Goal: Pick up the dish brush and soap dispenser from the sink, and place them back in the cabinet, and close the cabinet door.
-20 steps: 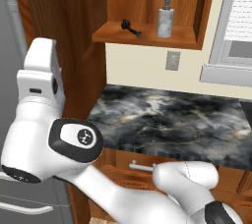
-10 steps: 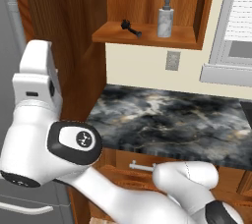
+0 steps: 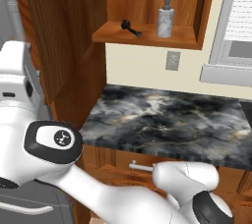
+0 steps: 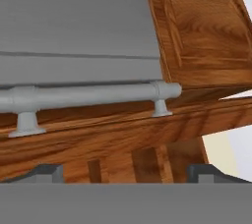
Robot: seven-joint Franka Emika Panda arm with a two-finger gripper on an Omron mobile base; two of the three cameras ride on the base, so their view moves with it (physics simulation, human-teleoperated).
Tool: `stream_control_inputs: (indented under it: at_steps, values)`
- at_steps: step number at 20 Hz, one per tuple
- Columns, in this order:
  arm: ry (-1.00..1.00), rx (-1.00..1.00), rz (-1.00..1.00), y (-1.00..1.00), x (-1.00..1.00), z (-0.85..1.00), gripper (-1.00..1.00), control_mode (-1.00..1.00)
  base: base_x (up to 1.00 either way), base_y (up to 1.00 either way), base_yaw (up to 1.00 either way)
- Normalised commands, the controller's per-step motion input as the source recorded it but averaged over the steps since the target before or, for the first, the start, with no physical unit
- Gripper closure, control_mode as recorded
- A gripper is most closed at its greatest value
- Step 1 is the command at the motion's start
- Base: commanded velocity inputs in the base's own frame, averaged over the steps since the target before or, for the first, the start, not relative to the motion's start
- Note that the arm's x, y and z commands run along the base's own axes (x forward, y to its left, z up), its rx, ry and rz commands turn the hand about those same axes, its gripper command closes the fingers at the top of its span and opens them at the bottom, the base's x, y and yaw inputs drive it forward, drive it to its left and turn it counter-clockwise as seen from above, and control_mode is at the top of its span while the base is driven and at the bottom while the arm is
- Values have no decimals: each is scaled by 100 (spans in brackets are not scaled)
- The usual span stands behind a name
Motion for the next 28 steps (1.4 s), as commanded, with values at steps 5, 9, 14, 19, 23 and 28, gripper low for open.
stream_control_inputs:
  at_steps: [5,9,14,19,23,28]
  values:
    - [1,0,0,32,11,-3,-100,-100,0,0,0]
    - [0,0,0,2,27,0,-100,-100,0,0,0]
    - [0,1,0,0,24,-1,-100,-100,0,0,0]
    - [0,0,0,0,25,-1,-100,-100,0,0,0]
    - [0,0,0,0,25,-2,-100,-100,0,0,0]
    - [0,1,0,0,26,-1,-100,-100,0,0,0]
